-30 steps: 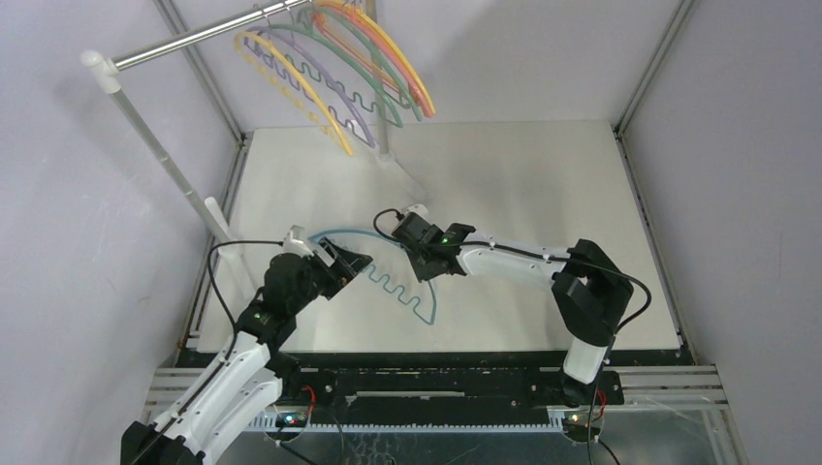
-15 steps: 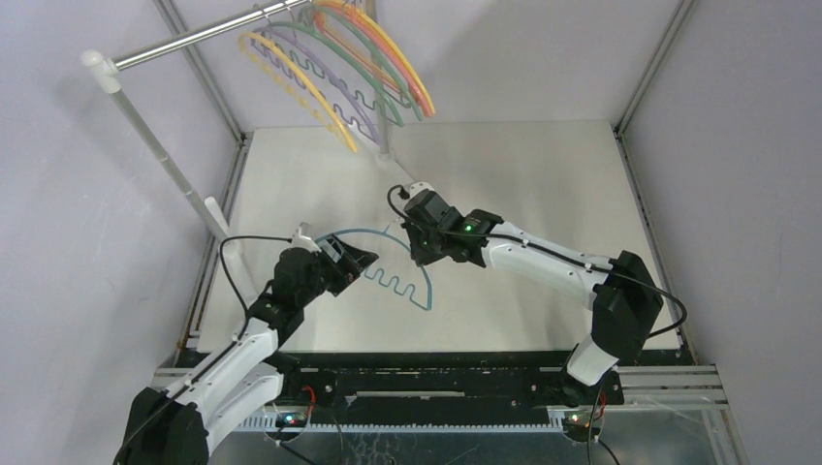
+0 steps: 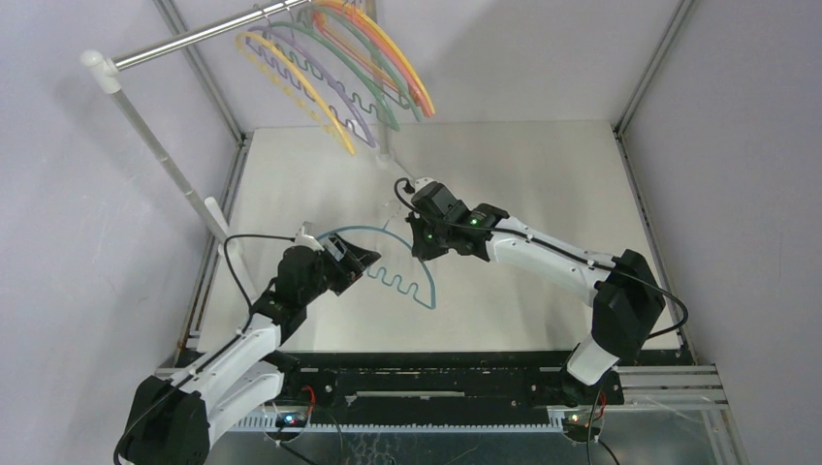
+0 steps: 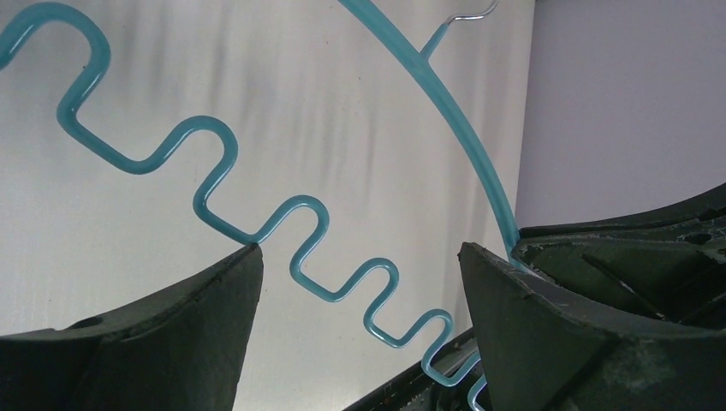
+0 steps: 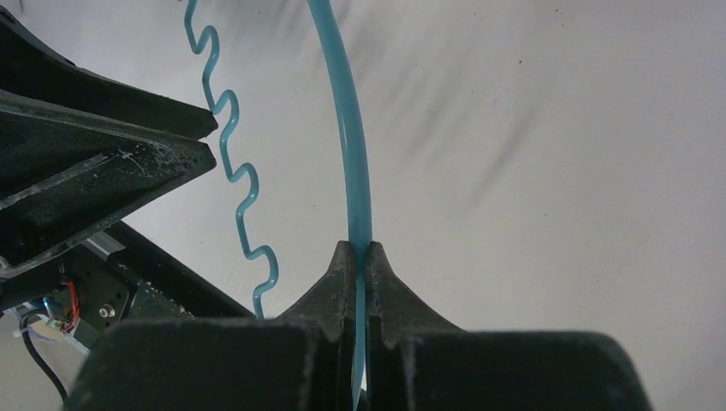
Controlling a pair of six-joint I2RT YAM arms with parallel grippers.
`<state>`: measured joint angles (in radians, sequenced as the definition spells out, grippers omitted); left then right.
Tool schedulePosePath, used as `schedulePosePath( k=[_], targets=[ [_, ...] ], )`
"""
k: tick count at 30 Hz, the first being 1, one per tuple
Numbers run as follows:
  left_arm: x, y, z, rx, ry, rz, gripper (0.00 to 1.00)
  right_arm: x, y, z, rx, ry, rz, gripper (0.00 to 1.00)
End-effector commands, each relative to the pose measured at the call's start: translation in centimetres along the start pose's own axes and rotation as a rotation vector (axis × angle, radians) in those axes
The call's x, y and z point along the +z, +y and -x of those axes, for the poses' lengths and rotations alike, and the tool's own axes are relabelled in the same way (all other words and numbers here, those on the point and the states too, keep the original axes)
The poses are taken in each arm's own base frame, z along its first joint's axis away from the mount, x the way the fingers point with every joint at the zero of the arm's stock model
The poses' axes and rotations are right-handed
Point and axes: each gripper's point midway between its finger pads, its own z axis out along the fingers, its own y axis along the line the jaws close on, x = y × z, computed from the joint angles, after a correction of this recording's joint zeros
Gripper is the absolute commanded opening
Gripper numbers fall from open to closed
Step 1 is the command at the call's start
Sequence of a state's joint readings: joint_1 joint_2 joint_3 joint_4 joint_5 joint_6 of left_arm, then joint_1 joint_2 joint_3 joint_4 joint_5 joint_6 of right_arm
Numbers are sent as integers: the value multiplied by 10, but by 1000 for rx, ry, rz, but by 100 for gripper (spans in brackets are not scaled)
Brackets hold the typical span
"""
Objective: Organize the hangers
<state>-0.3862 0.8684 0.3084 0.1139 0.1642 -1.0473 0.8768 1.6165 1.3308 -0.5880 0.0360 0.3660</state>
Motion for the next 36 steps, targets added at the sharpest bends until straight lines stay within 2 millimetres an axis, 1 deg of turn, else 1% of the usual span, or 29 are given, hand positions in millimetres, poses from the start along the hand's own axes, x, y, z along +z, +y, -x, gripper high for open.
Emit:
schedulePosePath(
  k=[1, 6, 11, 15, 20, 23, 24, 25, 26, 30, 31, 34, 36],
  targets=[
    [0, -18, 4, 14, 1, -43, 89, -20, 21, 48, 15, -148, 99, 0],
    [-6, -25, 2, 27, 17, -49, 90, -16, 15, 54, 8, -158, 83, 0],
    [-6, -19, 3, 36, 14, -12, 90, -17, 18, 59, 7, -161, 89, 0],
    [2, -24, 6, 18, 9, -29, 90, -25, 28, 57, 9, -150, 123, 0],
    [12, -37, 15, 21, -2, -47, 93, -31, 45, 43, -18, -120, 158, 0],
    [18, -45, 18, 26, 2, -58, 92, -35, 53, 37, -40, -108, 180, 0],
    [20, -46, 19, 26, 6, -59, 89, -38, 55, 36, -48, -109, 189, 0],
    [21, -48, 19, 30, 7, -67, 82, -39, 56, 34, -53, -105, 194, 0],
    [23, -52, 19, 34, 10, -83, 71, -40, 57, 33, -58, -100, 197, 0],
    [28, -56, 19, 28, 24, -100, 5, -42, 58, 26, -66, -80, 206, 0],
    [29, -55, 19, 28, 23, -98, 1, -42, 58, 25, -67, -80, 207, 0],
    [28, -56, 19, 39, 15, -113, 0, -43, 58, 27, -65, -84, 208, 0],
    [25, -52, 20, 45, 2, -98, 0, -46, 55, 27, -58, -82, 202, 0]
  ],
)
